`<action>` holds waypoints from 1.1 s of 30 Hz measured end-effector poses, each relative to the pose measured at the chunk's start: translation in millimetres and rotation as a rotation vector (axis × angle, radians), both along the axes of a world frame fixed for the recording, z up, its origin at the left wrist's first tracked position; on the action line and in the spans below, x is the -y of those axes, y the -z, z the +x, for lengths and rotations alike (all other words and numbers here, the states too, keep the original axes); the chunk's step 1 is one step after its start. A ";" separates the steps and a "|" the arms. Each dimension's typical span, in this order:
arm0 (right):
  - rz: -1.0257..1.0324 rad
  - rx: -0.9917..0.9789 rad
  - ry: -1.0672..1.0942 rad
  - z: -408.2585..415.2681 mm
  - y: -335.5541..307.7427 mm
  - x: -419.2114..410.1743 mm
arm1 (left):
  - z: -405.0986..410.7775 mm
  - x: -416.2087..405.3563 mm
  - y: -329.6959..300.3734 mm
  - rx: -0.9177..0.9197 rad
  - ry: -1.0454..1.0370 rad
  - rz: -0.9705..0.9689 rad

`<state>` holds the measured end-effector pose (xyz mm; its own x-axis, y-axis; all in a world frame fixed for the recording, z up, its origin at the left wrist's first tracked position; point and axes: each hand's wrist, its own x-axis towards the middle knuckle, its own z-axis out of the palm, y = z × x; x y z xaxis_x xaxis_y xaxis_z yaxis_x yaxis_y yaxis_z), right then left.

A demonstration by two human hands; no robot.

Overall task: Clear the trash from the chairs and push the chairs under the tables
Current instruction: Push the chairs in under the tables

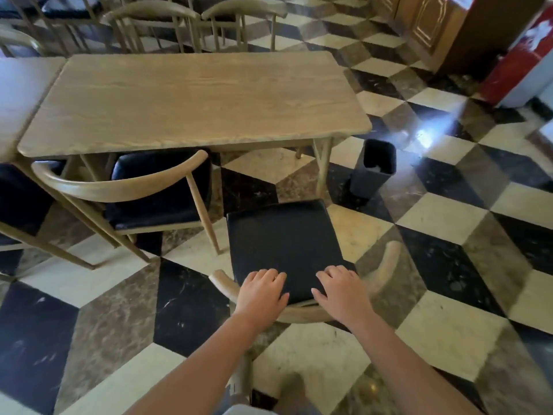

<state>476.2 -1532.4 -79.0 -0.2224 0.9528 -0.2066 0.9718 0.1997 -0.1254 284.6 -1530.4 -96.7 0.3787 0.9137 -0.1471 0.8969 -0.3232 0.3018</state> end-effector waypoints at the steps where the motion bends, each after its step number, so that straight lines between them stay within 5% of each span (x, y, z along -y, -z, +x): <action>1: -0.015 -0.005 -0.002 9.5 5.1 4.9 | 11.1 4.5 4.7 -0.006 -0.003 -0.013; 12: -0.155 0.013 -0.288 77.2 51.3 21.3 | 68.8 35.6 47.5 -0.157 -0.094 -0.205; 17: -0.151 -0.009 -0.379 85.3 45.3 9.2 | 69.0 34.1 43.1 -0.072 -0.194 -0.254; 27: -0.168 -0.014 -0.429 76.3 44.1 -4.3 | 61.6 40.4 38.4 -0.066 -0.403 -0.090; 33: -0.154 -0.034 -0.415 60.0 49.2 -19.8 | 40.0 16.3 40.6 -0.118 -0.354 -0.140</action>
<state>536.2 -1512.6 -128.2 -0.5888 0.7399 -0.3254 0.8081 0.5483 -0.2153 324.6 -1546.7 -137.3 0.0170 0.9529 -0.3029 0.9767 0.0489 0.2089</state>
